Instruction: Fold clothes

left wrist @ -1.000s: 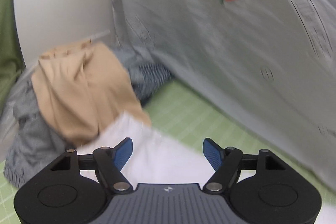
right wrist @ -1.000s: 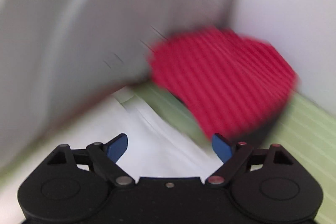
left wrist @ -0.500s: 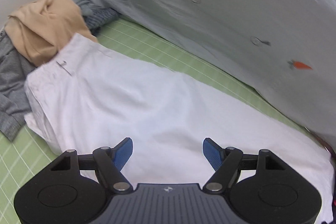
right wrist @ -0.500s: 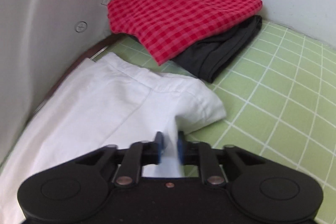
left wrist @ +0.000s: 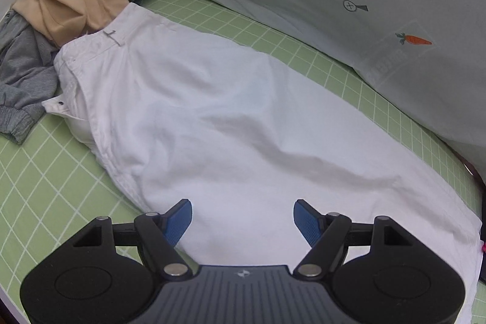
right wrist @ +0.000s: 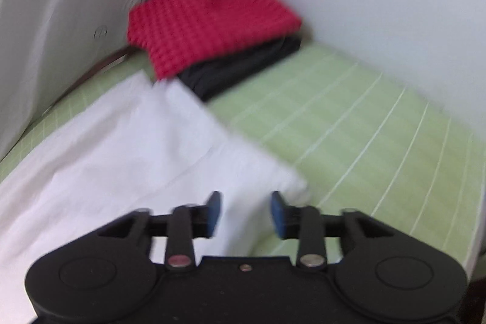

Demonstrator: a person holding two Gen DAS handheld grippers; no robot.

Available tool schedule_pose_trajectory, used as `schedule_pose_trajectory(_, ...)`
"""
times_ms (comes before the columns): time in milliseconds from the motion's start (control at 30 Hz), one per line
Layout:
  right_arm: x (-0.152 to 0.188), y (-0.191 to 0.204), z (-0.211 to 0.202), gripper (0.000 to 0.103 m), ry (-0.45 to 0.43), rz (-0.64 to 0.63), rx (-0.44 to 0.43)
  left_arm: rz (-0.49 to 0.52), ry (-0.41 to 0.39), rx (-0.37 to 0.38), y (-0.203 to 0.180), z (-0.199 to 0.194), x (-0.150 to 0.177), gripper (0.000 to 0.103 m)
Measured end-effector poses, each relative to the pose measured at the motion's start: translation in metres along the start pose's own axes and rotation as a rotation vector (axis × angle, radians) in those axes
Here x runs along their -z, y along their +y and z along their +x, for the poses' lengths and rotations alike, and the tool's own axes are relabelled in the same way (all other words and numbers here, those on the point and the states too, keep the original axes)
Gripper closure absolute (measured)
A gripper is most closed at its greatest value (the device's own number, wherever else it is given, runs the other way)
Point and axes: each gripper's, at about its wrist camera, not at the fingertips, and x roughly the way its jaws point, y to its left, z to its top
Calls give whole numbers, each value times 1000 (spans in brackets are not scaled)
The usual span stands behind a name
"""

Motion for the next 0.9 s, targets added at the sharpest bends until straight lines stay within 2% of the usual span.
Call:
schedule_pose_trajectory(33, -9, 2, -3, 34, -41, -12, -2, 3, 6, 1, -2, 0, 3, 28)
schedule_pose_trajectory(133, -37, 16, 4, 20, -105, -53, -79, 26, 16, -8, -10, 4, 3, 23)
schedule_pose_trajectory(300, -62, 68, 54, 18, -71, -109, -200, 92, 12, -48, -31, 22, -17, 20)
schedule_pose_trajectory(400, -68, 103, 88, 18, -37, -70, -268, 128, 11, -71, -43, 33, -28, 20)
schedule_pose_trajectory(533, -77, 134, 128, 18, -15, 9, -266, 140, 39, -84, -51, 48, -35, 20)
schedule_pose_trajectory(667, -78, 150, 155, 17, 11, 24, -163, 162, 73, -97, -54, 59, -33, 20)
schedule_pose_trajectory(733, -75, 154, 156, 26, -9, -11, -134, 165, 90, -101, -53, 62, -31, 20)
schedule_pose_trajectory(800, -73, 155, 153, 82, -31, -47, -115, 165, 103, -103, -52, 66, -29, 20)
schedule_pose_trajectory(833, -73, 153, 151, 98, -33, -53, -120, 165, 109, -102, -52, 67, -28, 20)
schedule_pose_trajectory(900, -73, 149, 147, 101, -38, -63, -130, 167, 117, -95, -51, 68, -27, 20)
